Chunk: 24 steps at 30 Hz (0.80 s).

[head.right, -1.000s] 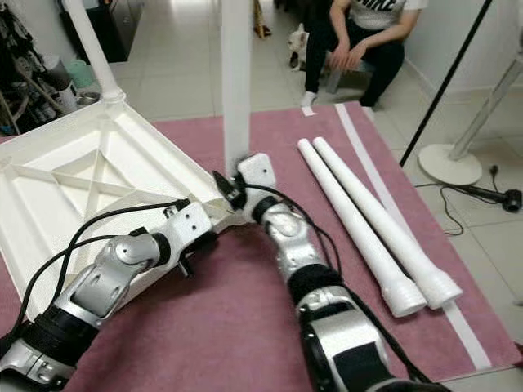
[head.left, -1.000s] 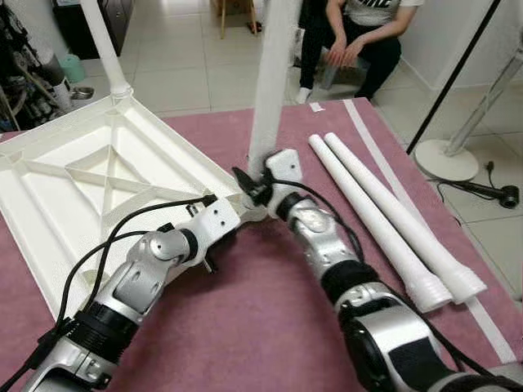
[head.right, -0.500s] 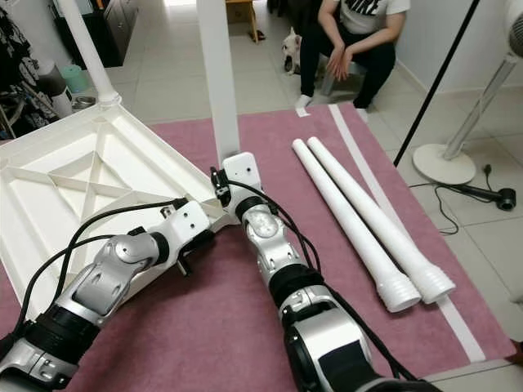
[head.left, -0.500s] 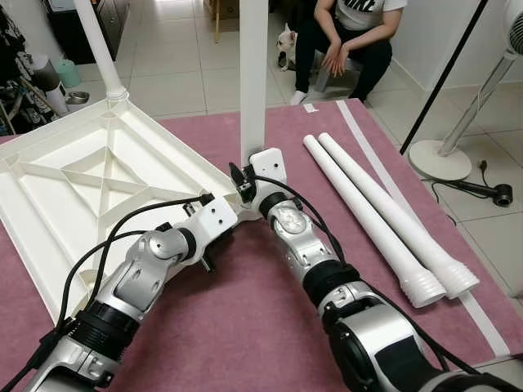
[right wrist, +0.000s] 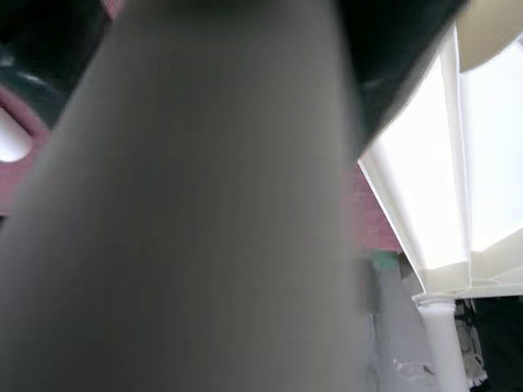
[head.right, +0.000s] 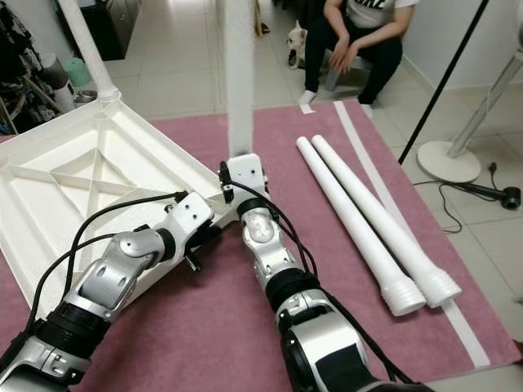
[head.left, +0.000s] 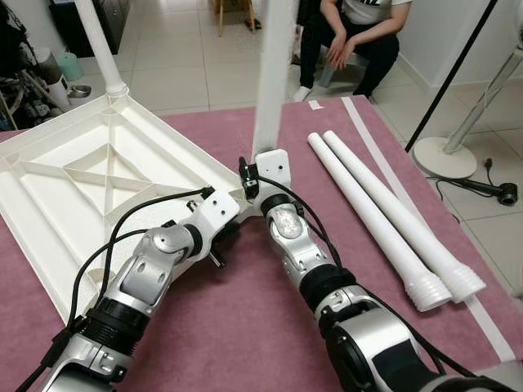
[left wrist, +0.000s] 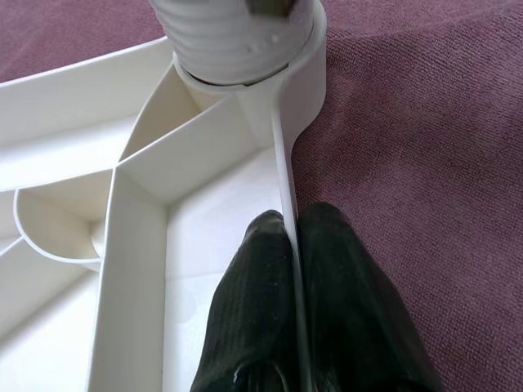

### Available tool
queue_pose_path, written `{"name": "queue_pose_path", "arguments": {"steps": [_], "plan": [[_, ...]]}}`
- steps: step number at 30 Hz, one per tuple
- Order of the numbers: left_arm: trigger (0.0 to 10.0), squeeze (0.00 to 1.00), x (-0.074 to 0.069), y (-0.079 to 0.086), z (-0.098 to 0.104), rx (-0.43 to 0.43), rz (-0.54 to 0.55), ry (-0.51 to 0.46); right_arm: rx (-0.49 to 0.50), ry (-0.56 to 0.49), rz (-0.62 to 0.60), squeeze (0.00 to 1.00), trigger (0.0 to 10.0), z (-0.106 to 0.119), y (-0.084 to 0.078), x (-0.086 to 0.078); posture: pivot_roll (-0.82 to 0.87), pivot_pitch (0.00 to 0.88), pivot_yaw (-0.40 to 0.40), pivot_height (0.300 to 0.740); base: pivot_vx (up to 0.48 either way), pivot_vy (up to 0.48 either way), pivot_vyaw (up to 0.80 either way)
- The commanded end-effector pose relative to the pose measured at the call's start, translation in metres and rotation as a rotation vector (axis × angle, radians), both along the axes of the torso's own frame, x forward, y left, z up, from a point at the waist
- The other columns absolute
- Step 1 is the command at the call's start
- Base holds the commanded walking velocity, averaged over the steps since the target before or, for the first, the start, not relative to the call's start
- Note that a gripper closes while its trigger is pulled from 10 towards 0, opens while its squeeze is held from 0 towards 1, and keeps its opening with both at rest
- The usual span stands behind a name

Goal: Building children table

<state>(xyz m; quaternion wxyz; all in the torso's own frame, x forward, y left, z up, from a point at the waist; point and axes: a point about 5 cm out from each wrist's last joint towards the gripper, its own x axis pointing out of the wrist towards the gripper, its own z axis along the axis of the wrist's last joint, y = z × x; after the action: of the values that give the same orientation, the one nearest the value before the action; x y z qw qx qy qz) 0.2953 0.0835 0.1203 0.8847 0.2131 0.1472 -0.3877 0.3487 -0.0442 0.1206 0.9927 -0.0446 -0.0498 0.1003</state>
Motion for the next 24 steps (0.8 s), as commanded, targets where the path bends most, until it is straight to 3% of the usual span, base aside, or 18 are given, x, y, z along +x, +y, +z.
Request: {"name": "queue_pose_path", "arguments": {"steps": [1,5,6,18,24], "plan": [[10.0,0.0,0.012,-0.006,0.053,-0.076,0.032,-0.266,-0.025,0.247,-0.011,1.0,10.0,-0.051,-0.005,-0.017,0.1,0.0,0.059,0.74,0.0,0.0,0.0],[10.0,0.0,0.012,-0.006,0.053,-0.075,0.034,-0.264,-0.028,0.237,0.0,1.0,10.0,-0.05,-0.005,-0.016,0.1,0.0,0.059,0.74,0.0,0.0,0.0],[10.0,0.0,0.012,-0.006,0.053,-0.076,0.037,-0.262,-0.024,0.221,0.02,0.0,10.0,-0.047,-0.004,-0.016,0.1,0.001,0.059,0.74,0.0,0.0,0.0],[10.0,0.0,0.014,-0.005,0.053,-0.076,0.049,-0.257,-0.004,0.082,0.162,0.0,10.0,-0.022,-0.002,-0.008,0.09,0.0,0.064,0.74,0.0,0.0,0.0],[10.0,0.0,0.014,-0.005,0.053,-0.075,0.052,-0.256,-0.013,0.061,0.196,0.0,10.0,-0.018,-0.001,-0.008,0.09,0.0,0.064,0.74,0.0,0.0,0.0]]}}
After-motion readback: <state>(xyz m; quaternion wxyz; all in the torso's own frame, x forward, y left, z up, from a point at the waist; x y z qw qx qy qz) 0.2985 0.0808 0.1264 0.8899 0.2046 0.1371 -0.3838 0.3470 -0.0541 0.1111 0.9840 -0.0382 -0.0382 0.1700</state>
